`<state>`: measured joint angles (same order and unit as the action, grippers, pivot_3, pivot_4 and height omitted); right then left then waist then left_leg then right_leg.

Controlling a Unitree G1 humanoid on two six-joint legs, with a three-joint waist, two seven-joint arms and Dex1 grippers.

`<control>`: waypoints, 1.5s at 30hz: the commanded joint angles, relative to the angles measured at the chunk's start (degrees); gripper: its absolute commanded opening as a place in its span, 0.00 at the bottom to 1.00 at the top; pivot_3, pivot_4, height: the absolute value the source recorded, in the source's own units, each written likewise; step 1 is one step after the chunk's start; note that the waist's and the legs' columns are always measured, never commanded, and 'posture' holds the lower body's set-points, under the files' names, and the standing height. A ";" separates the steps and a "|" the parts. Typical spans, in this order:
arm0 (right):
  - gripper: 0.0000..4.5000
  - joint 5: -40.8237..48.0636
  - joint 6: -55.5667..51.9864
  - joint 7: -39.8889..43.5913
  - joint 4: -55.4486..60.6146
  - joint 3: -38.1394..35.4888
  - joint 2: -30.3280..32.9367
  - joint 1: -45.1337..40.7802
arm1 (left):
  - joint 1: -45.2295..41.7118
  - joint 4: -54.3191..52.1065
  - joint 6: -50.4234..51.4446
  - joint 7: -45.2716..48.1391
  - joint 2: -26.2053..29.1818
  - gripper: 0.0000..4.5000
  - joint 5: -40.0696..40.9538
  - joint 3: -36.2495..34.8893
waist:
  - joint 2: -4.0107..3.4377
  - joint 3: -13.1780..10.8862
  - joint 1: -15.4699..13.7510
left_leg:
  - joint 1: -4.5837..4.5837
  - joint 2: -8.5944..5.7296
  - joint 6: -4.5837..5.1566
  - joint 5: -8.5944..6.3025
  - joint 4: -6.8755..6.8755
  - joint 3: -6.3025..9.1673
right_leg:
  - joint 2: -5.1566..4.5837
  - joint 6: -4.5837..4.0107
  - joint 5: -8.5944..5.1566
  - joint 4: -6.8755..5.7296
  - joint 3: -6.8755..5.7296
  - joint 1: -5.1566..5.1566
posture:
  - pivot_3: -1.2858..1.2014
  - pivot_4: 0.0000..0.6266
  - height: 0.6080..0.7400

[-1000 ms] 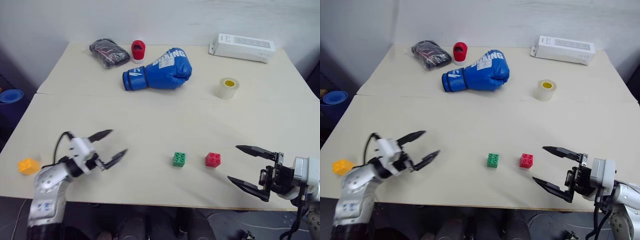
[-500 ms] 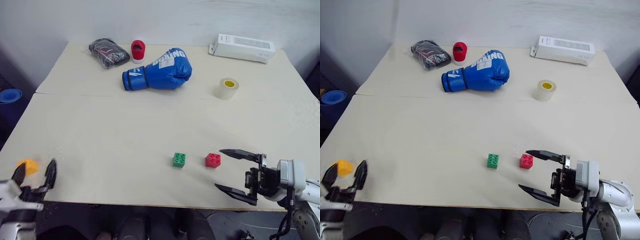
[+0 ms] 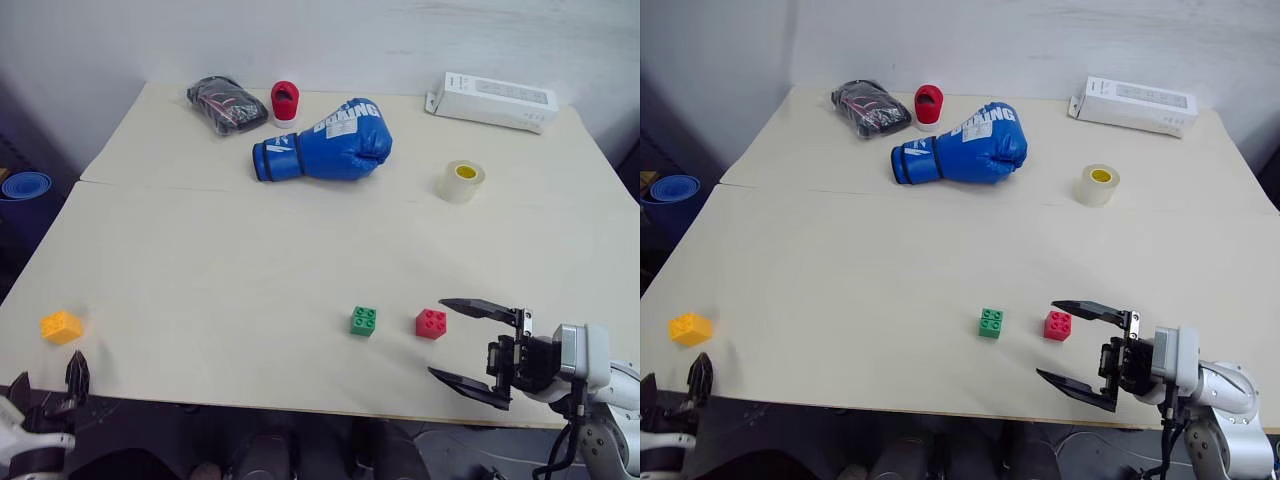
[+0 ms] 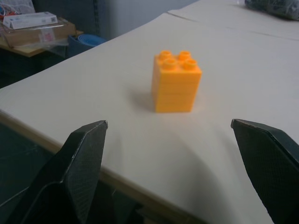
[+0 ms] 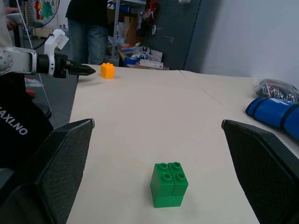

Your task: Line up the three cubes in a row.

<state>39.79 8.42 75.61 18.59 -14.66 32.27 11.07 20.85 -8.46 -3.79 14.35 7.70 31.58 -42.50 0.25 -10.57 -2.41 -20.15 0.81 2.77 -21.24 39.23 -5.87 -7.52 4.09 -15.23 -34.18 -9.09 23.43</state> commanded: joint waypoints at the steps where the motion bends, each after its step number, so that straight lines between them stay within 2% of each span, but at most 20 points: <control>1: 1.00 -0.04 2.22 1.12 -0.91 0.18 -1.10 1.61 | -3.90 -1.55 2.39 -7.64 1.93 0.99 -2.92 0.35 | 0.00 0.03 -0.24 | 0.02 0.00 -0.01 0.01 0.00 -0.01 | 0.00 0.01 0.00 -0.03 0.00 -0.01 | 0.52 0.24 1.00; 5: 1.00 -0.49 3.10 1.57 -2.07 0.83 -1.59 2.06 | -9.49 2.26 6.03 -13.91 3.18 0.99 -3.37 -0.01 | -0.04 0.07 0.15 | 0.04 0.00 -0.34 0.18 0.00 -0.12 | 0.03 0.01 0.01 -0.08 0.04 0.00 | 0.52 0.24 1.00; 8: 1.00 -1.07 4.61 1.42 -3.21 0.92 -2.53 2.30 | -11.85 6.35 8.57 -12.51 5.40 0.99 -4.17 2.08 | -0.03 0.09 0.45 | 0.06 -0.01 -0.35 0.19 0.00 -0.14 | 0.04 0.03 0.02 -0.11 0.04 -0.01 | 0.52 0.24 1.00; 11: 1.00 -1.82 5.87 1.48 -4.01 1.26 -3.25 2.61 | -13.37 8.40 8.50 -12.75 6.34 0.87 -4.55 2.50 | -0.16 0.16 0.75 | 0.06 -0.01 -0.40 0.21 0.00 -0.14 | 0.05 0.03 0.02 -0.15 0.03 0.01 | 0.52 0.24 1.00; 16: 1.00 -3.07 8.22 1.26 -5.55 1.38 -4.29 2.98 | -13.33 8.15 6.80 -12.24 6.57 0.53 -5.79 3.29 | -0.20 0.18 0.77 | 0.12 -0.01 -0.48 0.26 0.00 -0.13 | 0.03 0.02 0.01 -0.24 0.06 0.01 | 0.52 0.24 1.00; 19: 1.00 -3.95 9.97 0.63 -6.41 1.67 -5.41 4.12 | -12.46 4.16 3.91 -11.62 4.06 0.34 -3.86 3.03 | -0.19 0.18 0.79 | 0.11 -0.01 -0.50 0.25 -0.01 -0.12 | 0.02 0.01 0.00 -0.24 0.07 0.02 | 0.52 0.24 1.00; 23: 1.00 -4.89 11.38 -0.09 -6.79 1.84 -6.00 5.33 | -13.79 1.26 2.06 -7.09 4.95 0.34 -2.85 5.35 | -0.09 0.19 0.74 | 0.06 -0.01 -0.50 0.23 -0.01 -0.12 | 0.01 0.01 0.00 -0.20 0.06 0.04 | 0.52 0.24 1.00; 27: 1.00 -5.38 11.77 -1.26 -6.42 1.45 -5.43 6.59 | -18.81 -0.67 5.78 5.65 9.55 0.34 4.59 10.47 | -0.09 0.19 0.62 | 0.08 -0.01 -0.54 0.26 0.00 -0.11 | 0.01 0.01 0.00 -0.24 0.06 0.04 | 0.52 0.24 1.00; 29: 1.00 -5.73 12.24 -2.13 -6.30 0.79 -5.33 7.37 | -21.64 0.32 8.90 12.94 13.60 0.34 5.45 14.84 | -0.11 0.20 0.64 | 0.07 -0.01 -0.57 0.28 0.00 -0.09 | 0.01 -0.01 0.00 -0.26 0.04 0.04 | 0.52 0.24 1.00; 33: 1.00 -5.79 13.31 -2.93 -6.47 -0.70 -4.55 8.87 | -30.43 8.12 10.54 32.85 23.86 0.34 0.00 28.30 | -0.16 0.20 0.79 | 0.06 -0.04 -0.56 0.30 0.00 -0.10 | 0.07 -0.01 -0.01 -0.38 -0.01 0.04 | 0.52 0.24 1.00; 36: 1.00 -5.55 14.50 -2.88 -7.25 -2.69 -3.77 9.98 | -39.91 17.79 6.38 48.20 27.89 0.34 -4.71 37.43 | -0.19 0.21 1.05 | 0.06 -0.11 -0.53 0.34 -0.01 -0.21 | 0.17 -0.01 -0.01 -0.53 0.01 0.05 | 0.52 0.24 1.00; 40: 1.00 -5.68 15.28 -3.50 -7.60 -4.60 -2.84 10.80 | -49.11 28.34 -0.33 62.84 28.06 0.34 -10.28 46.28 | -0.21 0.18 1.31 | 0.06 0.00 -0.61 0.40 -0.01 -0.31 | 0.41 0.00 -0.01 -0.47 0.01 0.09 | 0.52 0.24 1.00; 42: 1.00 -5.58 15.28 -3.84 -6.97 -5.45 -2.45 11.55 | -52.10 32.06 -1.23 66.76 26.50 0.34 -10.88 48.33 | -0.21 0.18 1.40 | 0.07 0.05 -0.64 0.42 -0.01 -0.40 | 0.79 0.00 -0.01 -0.47 0.04 0.11 | 0.52 0.24 1.00; 45: 1.00 -5.56 14.89 -5.02 -5.33 -6.55 -2.32 13.13 | -53.69 35.33 -3.65 70.61 24.26 0.34 -12.19 50.58 | -0.22 0.18 1.15 | 0.08 0.10 -0.65 0.44 0.00 -0.41 | 0.83 0.00 -0.01 -0.49 0.13 0.13 | 0.52 0.24 1.00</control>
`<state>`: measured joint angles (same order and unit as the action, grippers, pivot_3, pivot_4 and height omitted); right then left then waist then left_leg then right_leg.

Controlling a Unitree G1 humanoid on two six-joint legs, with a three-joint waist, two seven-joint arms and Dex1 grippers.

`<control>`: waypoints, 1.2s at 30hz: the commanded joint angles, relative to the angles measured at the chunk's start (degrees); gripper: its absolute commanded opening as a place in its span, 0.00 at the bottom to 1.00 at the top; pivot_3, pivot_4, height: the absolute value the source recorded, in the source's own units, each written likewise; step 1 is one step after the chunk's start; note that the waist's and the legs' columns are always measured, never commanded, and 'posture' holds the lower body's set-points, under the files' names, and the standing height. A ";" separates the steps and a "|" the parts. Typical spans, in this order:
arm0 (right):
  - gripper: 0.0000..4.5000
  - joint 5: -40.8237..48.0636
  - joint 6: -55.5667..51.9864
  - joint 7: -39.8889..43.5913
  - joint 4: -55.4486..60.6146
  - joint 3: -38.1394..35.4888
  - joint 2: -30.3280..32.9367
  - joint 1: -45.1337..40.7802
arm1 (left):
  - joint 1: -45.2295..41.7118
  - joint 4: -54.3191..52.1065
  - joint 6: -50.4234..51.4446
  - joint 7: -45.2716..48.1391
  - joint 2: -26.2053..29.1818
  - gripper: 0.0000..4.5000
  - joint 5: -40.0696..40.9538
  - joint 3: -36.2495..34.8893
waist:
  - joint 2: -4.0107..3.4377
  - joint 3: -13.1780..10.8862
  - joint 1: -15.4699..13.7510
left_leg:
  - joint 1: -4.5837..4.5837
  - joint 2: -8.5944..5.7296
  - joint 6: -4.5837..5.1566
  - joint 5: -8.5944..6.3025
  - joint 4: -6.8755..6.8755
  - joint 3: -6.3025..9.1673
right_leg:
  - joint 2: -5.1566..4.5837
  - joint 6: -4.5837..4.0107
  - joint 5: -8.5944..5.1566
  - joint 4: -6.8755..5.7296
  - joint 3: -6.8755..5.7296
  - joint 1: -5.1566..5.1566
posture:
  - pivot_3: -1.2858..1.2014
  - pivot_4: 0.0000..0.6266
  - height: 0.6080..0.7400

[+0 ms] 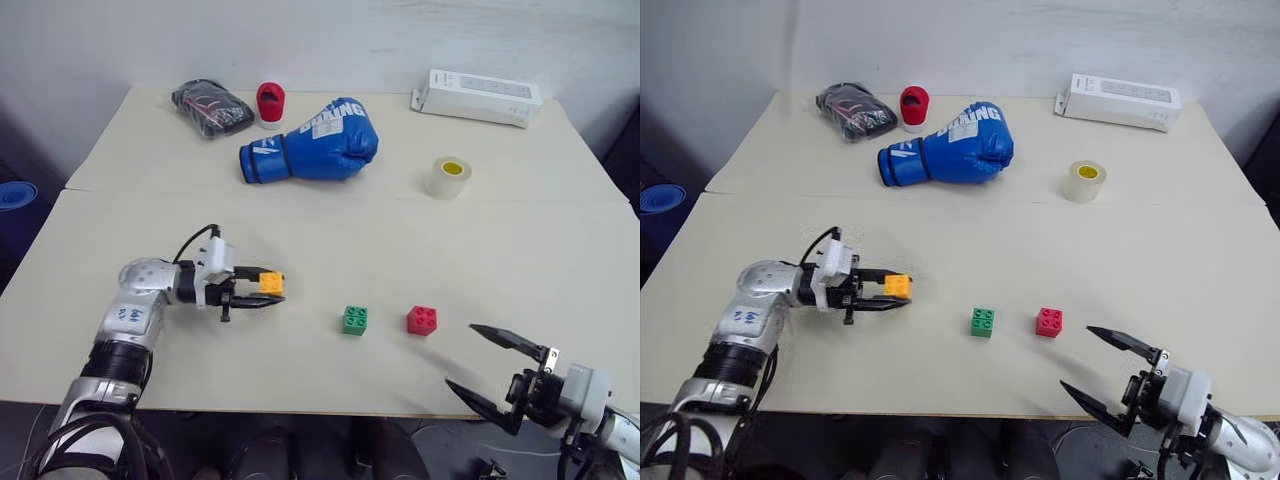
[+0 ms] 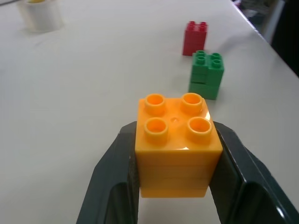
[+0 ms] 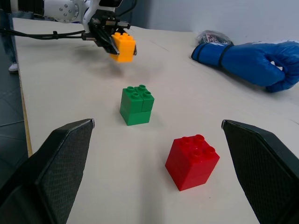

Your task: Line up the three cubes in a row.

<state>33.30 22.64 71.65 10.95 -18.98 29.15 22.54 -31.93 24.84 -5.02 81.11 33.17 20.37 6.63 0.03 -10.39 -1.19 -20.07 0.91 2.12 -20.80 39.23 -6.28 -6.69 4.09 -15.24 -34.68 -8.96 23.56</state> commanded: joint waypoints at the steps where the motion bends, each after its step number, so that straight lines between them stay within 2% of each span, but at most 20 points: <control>1: 1.00 0.89 0.55 -1.51 2.89 -2.45 0.83 2.29 | -1.08 2.63 -2.74 4.50 -2.03 0.34 -1.18 1.85 | 0.00 0.00 -0.11 | 0.00 0.00 0.00 0.00 0.00 0.01 | 0.00 0.00 0.00 0.00 0.03 0.00 | 0.52 0.24 1.00; 6: 1.00 0.76 -0.12 -3.17 5.36 -2.84 1.11 4.34 | -1.60 5.66 -4.57 6.08 -5.12 0.34 -2.40 2.71 | 0.01 -0.01 -0.14 | -0.02 0.01 0.02 0.01 0.03 0.05 | -0.06 0.00 0.00 -0.02 0.10 0.00 | 0.52 0.24 1.00; 9: 1.00 0.58 -1.26 -4.64 7.01 -2.70 1.64 4.46 | -2.48 9.42 -6.35 5.97 -6.90 0.34 -4.13 3.39 | 0.00 -0.01 -0.19 | -0.01 -0.01 0.03 0.01 0.03 0.09 | -0.44 0.00 0.00 -0.03 0.07 0.00 | 0.52 0.24 1.00; 18: 1.00 0.06 -4.53 -8.60 11.62 -2.14 3.05 3.34 | -5.86 19.90 -13.22 5.30 -9.33 0.34 -7.81 3.66 | 0.00 0.00 -0.34 | -0.01 -0.18 0.15 0.07 0.04 0.18 | -0.73 0.00 0.00 0.05 -0.03 -0.02 | 0.52 0.24 1.00; 20: 1.00 0.17 -5.09 -9.29 12.25 -2.12 3.05 2.91 | -5.94 20.39 -14.10 5.58 -9.32 0.50 -8.06 3.65 | 0.01 0.00 -0.36 | -0.01 -0.20 0.17 0.08 0.04 0.22 | -0.75 0.00 0.00 0.05 -0.07 -0.06 | 0.52 0.24 1.00; 23: 1.00 0.32 -5.63 -8.98 12.08 -2.07 3.45 2.51 | -5.85 20.11 -13.97 5.17 -8.72 0.67 -7.59 2.44 | -0.01 0.00 -0.33 | -0.01 -0.22 0.18 0.09 0.04 0.23 | -0.76 0.01 0.01 0.04 -0.08 -0.06 | 0.52 0.24 1.00; 28: 1.00 1.78 -5.85 -5.35 7.12 -3.26 6.44 -1.25 | -1.95 12.45 -11.97 5.18 -3.50 0.99 -5.41 -0.56 | 0.01 0.00 0.40 | -0.01 -0.19 0.17 0.09 0.04 0.23 | -0.72 0.00 0.00 -0.04 -0.08 -0.03 | 0.52 0.24 1.00; 33: 1.00 4.57 -6.20 4.74 -2.96 -4.52 12.76 -7.50 | 8.70 -3.89 -2.88 3.12 5.71 0.99 -0.67 -6.53 | 0.01 -0.09 1.34 | -0.04 -0.13 0.17 0.10 0.02 0.26 | -0.69 0.00 0.00 -0.13 -0.10 -0.03 | 0.52 0.24 1.00; 36: 1.00 5.29 -6.35 14.28 -13.56 -6.66 19.82 -12.80 | 20.00 -14.83 1.96 -1.91 11.51 0.99 2.80 -15.93 | -0.18 -0.22 1.30 | -0.06 -0.14 0.21 0.09 0.03 0.34 | -0.76 0.00 0.00 -0.03 -0.12 -0.09 | 0.52 0.24 1.00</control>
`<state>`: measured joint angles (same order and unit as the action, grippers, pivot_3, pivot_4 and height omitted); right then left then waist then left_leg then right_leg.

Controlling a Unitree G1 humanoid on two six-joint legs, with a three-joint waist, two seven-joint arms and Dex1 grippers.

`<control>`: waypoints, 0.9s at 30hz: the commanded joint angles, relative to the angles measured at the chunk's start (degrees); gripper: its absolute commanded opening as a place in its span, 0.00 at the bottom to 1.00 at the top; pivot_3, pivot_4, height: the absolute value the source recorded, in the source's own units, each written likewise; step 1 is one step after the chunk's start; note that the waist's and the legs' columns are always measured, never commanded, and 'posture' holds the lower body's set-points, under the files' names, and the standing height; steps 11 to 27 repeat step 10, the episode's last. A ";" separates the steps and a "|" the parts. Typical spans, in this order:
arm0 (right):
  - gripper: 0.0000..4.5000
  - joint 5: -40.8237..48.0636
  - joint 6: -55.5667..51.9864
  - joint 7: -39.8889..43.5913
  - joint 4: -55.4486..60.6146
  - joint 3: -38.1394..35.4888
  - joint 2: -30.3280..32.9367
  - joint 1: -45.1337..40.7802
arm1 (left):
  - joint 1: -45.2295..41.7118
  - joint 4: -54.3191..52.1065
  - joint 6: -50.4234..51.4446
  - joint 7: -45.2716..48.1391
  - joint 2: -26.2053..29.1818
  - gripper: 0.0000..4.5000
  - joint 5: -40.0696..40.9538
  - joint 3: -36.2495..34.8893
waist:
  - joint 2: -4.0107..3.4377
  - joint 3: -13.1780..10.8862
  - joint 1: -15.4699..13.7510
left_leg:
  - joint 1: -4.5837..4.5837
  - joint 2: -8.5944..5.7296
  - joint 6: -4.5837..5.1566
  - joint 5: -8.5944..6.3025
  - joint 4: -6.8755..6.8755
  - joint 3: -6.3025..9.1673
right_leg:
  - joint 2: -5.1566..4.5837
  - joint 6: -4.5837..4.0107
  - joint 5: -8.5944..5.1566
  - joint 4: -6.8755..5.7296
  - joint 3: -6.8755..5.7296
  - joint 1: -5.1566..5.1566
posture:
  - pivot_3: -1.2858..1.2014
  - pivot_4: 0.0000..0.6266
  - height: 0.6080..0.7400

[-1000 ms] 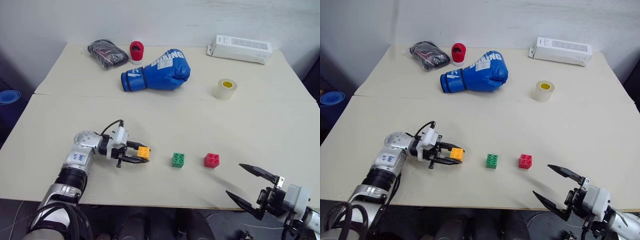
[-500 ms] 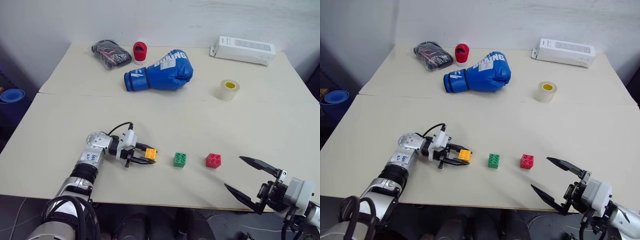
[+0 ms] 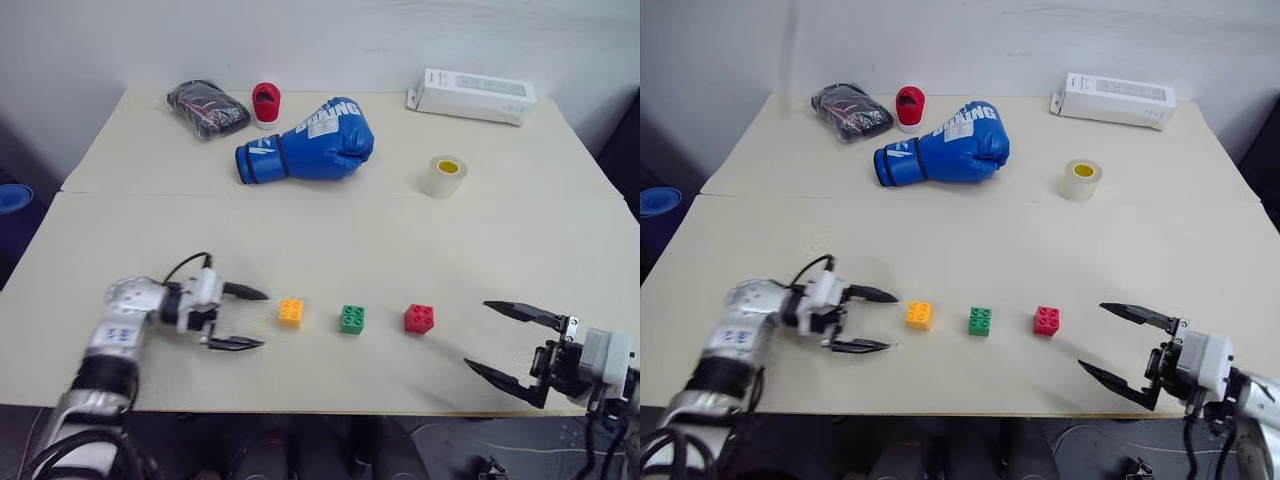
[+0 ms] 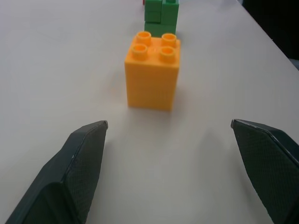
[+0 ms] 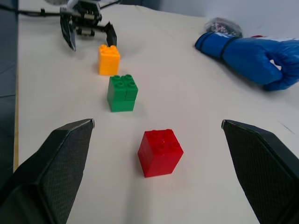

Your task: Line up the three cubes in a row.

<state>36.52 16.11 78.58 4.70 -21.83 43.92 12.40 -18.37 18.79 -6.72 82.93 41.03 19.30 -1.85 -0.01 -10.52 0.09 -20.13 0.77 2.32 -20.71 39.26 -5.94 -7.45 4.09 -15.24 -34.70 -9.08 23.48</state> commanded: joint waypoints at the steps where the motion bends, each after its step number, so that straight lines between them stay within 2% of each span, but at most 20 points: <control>1: 1.00 2.08 0.43 9.54 -10.75 -4.47 6.87 -4.82 | 9.56 -11.63 4.41 -5.90 4.65 0.99 4.14 -10.11 | -0.17 -0.15 0.02 | 0.02 -0.03 0.05 -0.02 0.00 0.00 | -0.06 0.01 0.01 0.07 0.02 -0.03 | 0.52 0.24 1.00; 6: 1.00 1.84 3.24 13.92 -24.50 -2.44 14.76 -12.54 | 21.17 -19.73 8.03 -13.40 5.96 0.99 5.23 -19.59 | -0.47 -0.35 -0.65 | 0.02 -0.03 0.05 -0.04 0.00 0.08 | -0.15 0.01 0.01 0.32 -0.02 -0.04 | 0.52 0.24 1.00; 9: 1.00 3.09 6.03 13.92 -29.66 0.79 17.57 -13.91 | 24.93 -21.12 8.12 -15.04 5.47 0.99 4.60 -20.78 | -0.53 -0.39 -1.05 | 0.02 -0.01 -0.07 -0.04 -0.02 0.11 | -0.12 -0.03 -0.01 0.29 -0.09 -0.01 | 0.52 0.24 1.00; 27: 1.00 3.41 6.98 13.92 -30.90 1.72 18.01 -14.33 | 25.37 -21.01 8.42 -15.56 5.52 0.99 4.32 -20.60 | -0.53 -0.39 -1.05 | 0.02 -0.01 -0.07 -0.03 -0.02 0.10 | -0.12 -0.03 -0.02 0.28 -0.10 -0.01 | 0.52 0.24 1.00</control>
